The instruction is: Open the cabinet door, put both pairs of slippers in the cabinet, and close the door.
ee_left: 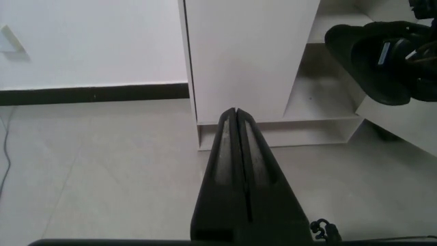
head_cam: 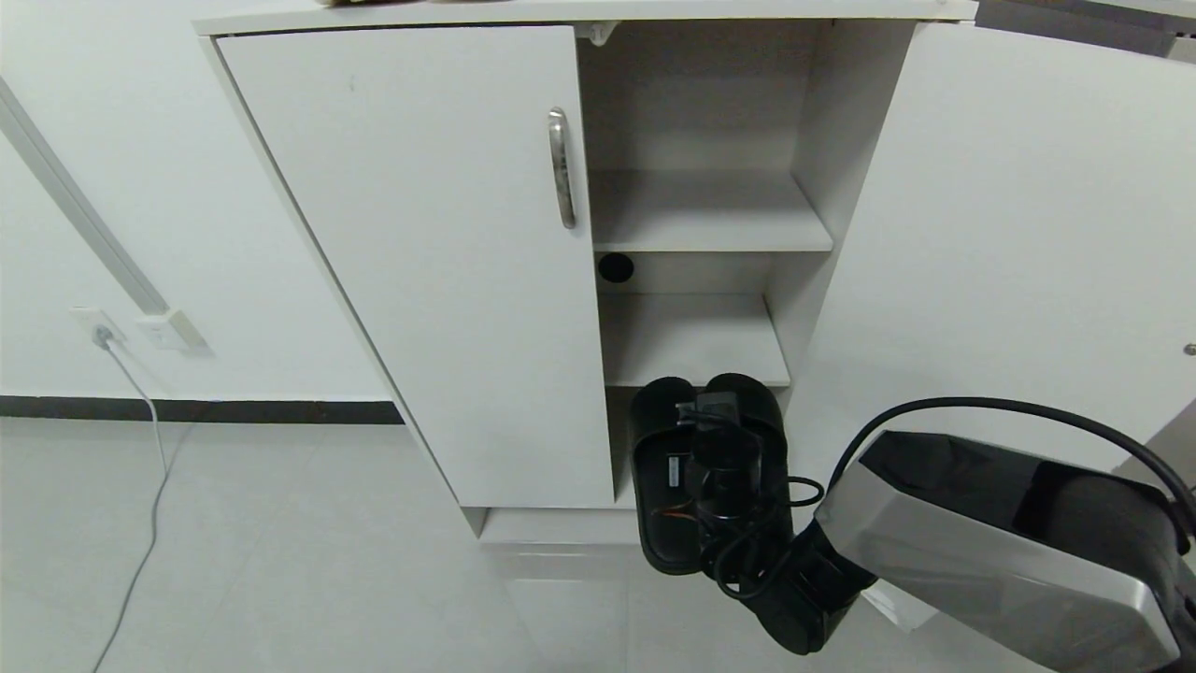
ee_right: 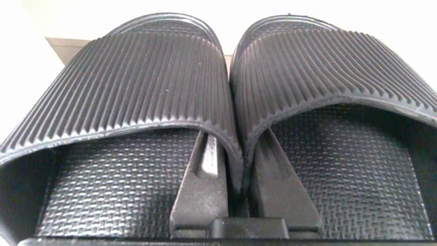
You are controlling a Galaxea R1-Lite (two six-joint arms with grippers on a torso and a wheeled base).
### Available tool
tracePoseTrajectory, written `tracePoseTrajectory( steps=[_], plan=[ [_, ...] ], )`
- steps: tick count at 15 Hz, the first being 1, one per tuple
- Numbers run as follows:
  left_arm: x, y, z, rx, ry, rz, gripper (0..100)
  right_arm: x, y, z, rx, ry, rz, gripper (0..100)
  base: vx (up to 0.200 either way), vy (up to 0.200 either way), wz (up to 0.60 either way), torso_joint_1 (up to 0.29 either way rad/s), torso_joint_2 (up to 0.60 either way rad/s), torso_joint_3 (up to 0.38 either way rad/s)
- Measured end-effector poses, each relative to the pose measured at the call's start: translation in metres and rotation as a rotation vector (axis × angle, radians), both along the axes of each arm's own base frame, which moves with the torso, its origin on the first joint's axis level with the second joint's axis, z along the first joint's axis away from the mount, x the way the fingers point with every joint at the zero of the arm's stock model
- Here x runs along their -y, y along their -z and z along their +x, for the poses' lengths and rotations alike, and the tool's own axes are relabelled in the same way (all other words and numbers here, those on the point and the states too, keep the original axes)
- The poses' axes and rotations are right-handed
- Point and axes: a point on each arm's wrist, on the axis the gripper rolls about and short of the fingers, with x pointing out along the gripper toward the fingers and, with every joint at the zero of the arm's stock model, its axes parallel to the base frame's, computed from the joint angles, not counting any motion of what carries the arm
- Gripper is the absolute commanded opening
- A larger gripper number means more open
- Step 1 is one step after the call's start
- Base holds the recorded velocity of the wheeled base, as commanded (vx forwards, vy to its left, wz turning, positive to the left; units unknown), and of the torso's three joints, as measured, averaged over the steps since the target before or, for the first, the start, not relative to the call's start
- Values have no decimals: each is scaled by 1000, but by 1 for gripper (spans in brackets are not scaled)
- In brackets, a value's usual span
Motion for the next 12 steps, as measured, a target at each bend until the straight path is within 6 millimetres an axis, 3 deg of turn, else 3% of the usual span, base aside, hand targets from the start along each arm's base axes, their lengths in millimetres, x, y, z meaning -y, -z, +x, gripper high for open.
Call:
tracePoseTrajectory(
  steps=[2, 12],
  plan=[
    [0, 0, 0, 0, 0, 0, 0, 0, 1, 0, -1, 1, -1, 0, 0, 0, 0, 0, 0, 0],
    [0, 0, 0, 0, -1, -1, 0, 0, 1, 1, 0, 1, -2, 0, 200, 0, 0, 1, 5, 1]
  ],
)
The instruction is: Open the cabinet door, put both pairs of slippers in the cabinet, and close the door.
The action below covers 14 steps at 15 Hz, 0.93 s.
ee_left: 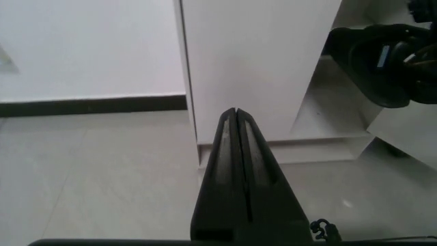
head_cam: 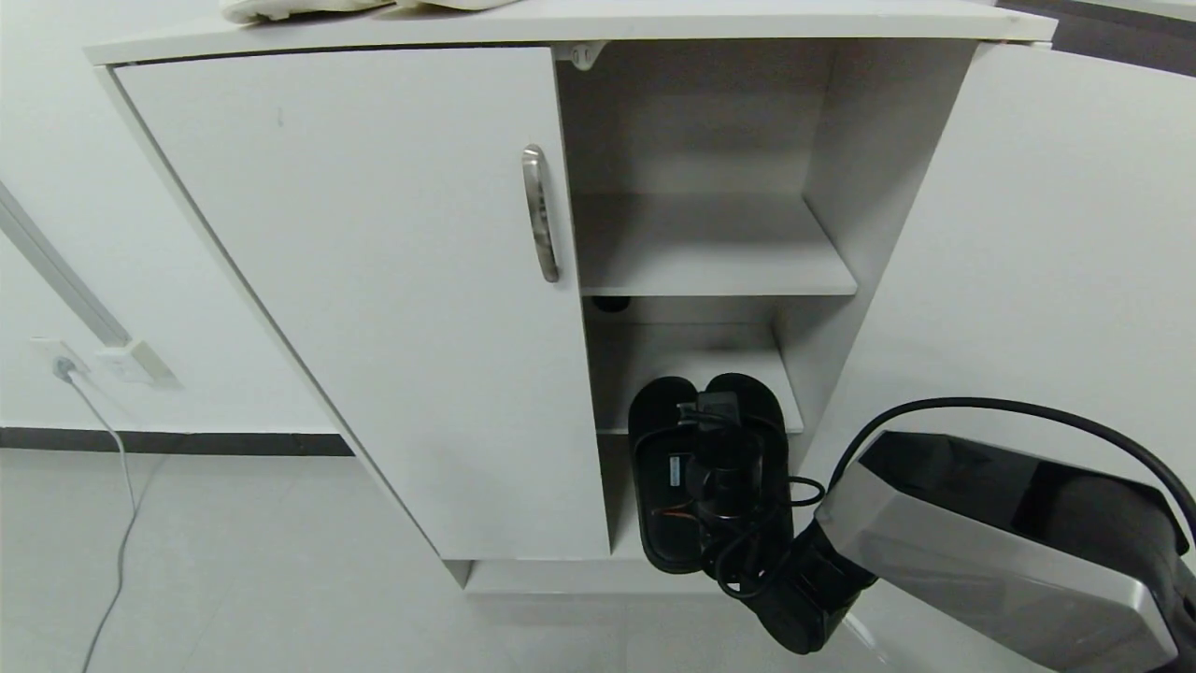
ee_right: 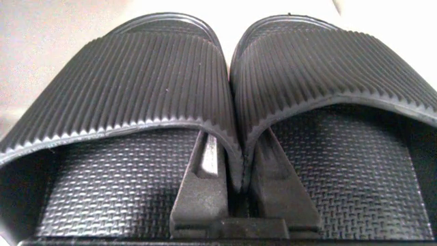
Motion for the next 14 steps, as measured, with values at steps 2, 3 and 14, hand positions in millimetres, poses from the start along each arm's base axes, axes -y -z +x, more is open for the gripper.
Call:
tracePoseTrajectory(
  steps=[2, 3, 14],
  plan=[
    [0, 0, 0, 0, 0, 0, 0, 0, 0, 1, 1, -3, 1, 0, 0, 0, 0, 0, 0, 0],
    [0, 0, 0, 2, 1, 0, 0, 2, -3, 5, 8, -2, 8, 0, 0, 0, 0, 0, 0, 0],
    [0, 0, 0, 2, 0, 1, 0, 10, -12, 94, 5, 32, 15, 0, 0, 0, 0, 0, 0, 0]
  ],
)
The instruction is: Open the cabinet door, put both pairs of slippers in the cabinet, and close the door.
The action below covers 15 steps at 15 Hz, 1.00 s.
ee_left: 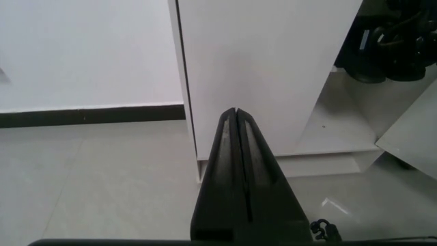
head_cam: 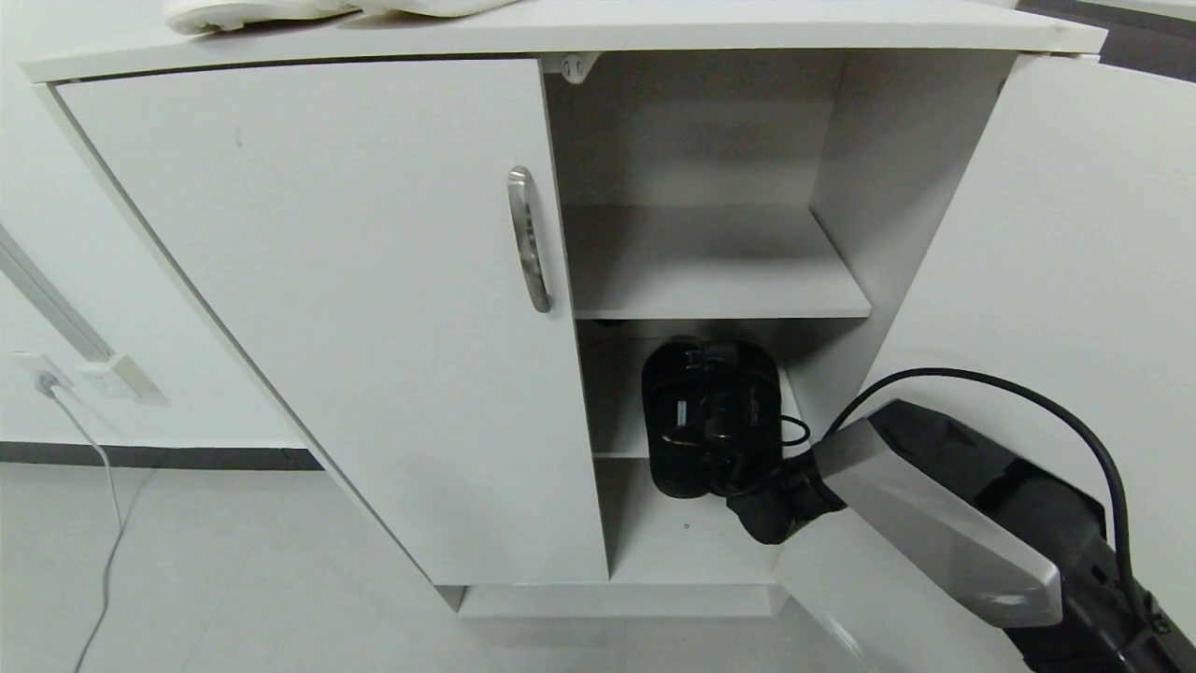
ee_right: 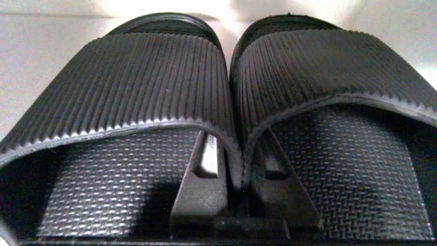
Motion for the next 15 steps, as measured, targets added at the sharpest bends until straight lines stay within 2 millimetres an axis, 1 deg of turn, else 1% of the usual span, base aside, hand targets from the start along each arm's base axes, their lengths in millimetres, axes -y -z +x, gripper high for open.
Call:
tracePoseTrajectory(
  steps=[3, 6, 9, 10, 12, 15],
  plan=[
    [0, 0, 0, 0, -1, 0, 0, -1, -7, 17, 14, 13, 10, 0, 0, 0, 0, 0, 0, 0],
    [0, 0, 0, 0, 0, 0, 0, -4, -14, 25, 23, 15, 18, 0, 0, 0, 0, 0, 0, 0],
    [0, 0, 0, 0, -1, 0, 0, -2, -15, 32, 27, 23, 20, 0, 0, 0, 0, 0, 0, 0],
    [0, 0, 0, 0, 0, -1, 0, -1, -15, 33, 26, 24, 20, 100, 0, 0, 0, 0, 0, 0],
    [0, 0, 0, 0, 0, 0, 0, 2, -12, 36, 23, 33, 19, 100, 0, 0, 0, 0, 0, 0],
    [0, 0, 0, 0, -1, 0, 0, 2, -8, 36, 11, 34, 11, 100, 0, 0, 0, 0, 0, 0]
  ],
)
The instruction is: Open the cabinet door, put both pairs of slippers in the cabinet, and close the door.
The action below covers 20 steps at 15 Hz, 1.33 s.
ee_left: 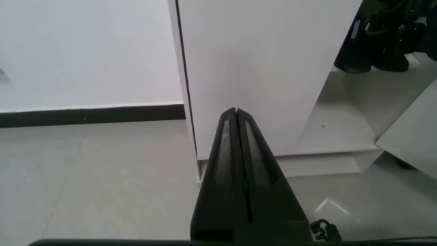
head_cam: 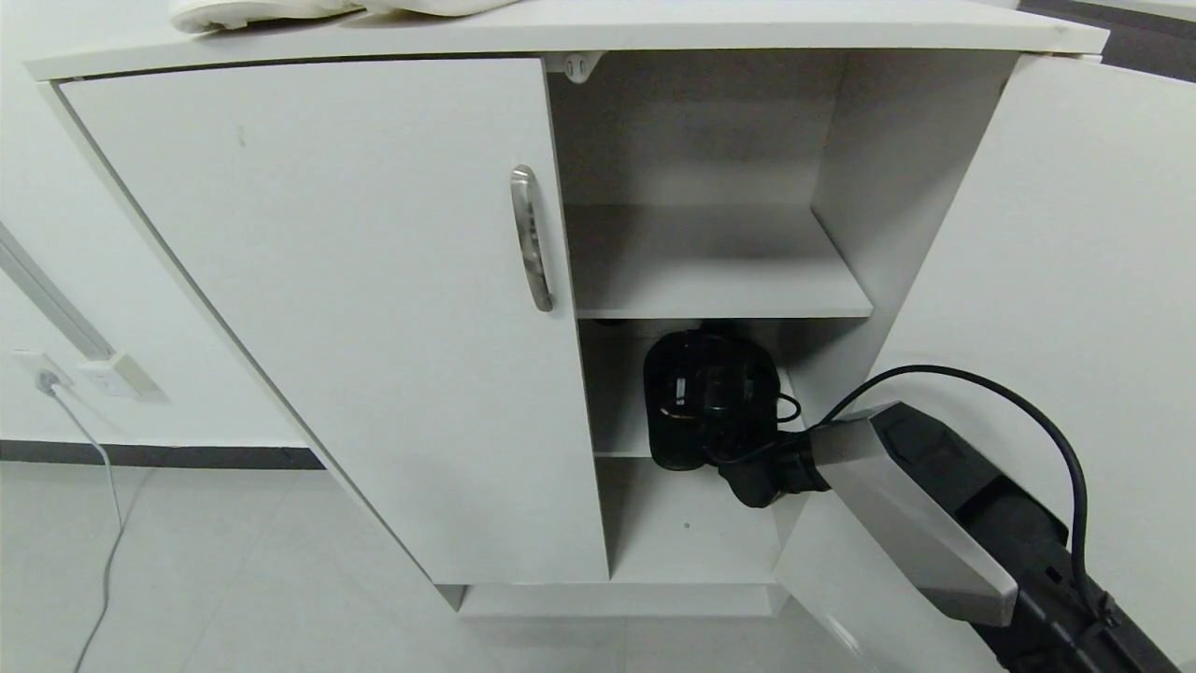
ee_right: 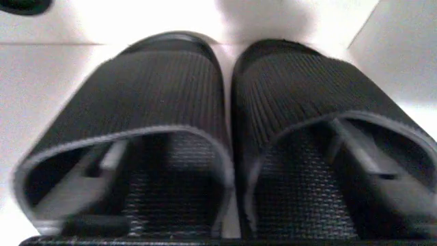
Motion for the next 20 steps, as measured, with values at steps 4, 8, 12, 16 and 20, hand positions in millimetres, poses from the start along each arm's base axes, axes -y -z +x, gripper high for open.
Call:
tracePoseTrajectory(
  steps=[4, 8, 12, 16, 20],
  plan=[
    [0, 0, 0, -1, 2, 0, 0, 1, 4, -7, -17, -2, -11, 100, 0, 0, 0, 0, 0, 0],
    [0, 0, 0, 0, 1, 0, 0, 4, -2, -30, -26, -15, -18, 100, 0, 0, 0, 0, 0, 0],
    [0, 0, 0, 0, 1, 0, 0, 13, -7, -75, -47, -50, -34, 100, 0, 0, 0, 0, 0, 0],
    [0, 0, 0, 0, 1, 0, 0, 23, -14, -130, -72, -97, -55, 100, 0, 0, 0, 0, 0, 0],
    [0, 0, 0, -1, 1, 0, 0, 33, -25, -178, -64, -153, -56, 100, 0, 0, 0, 0, 0, 0]
  ],
)
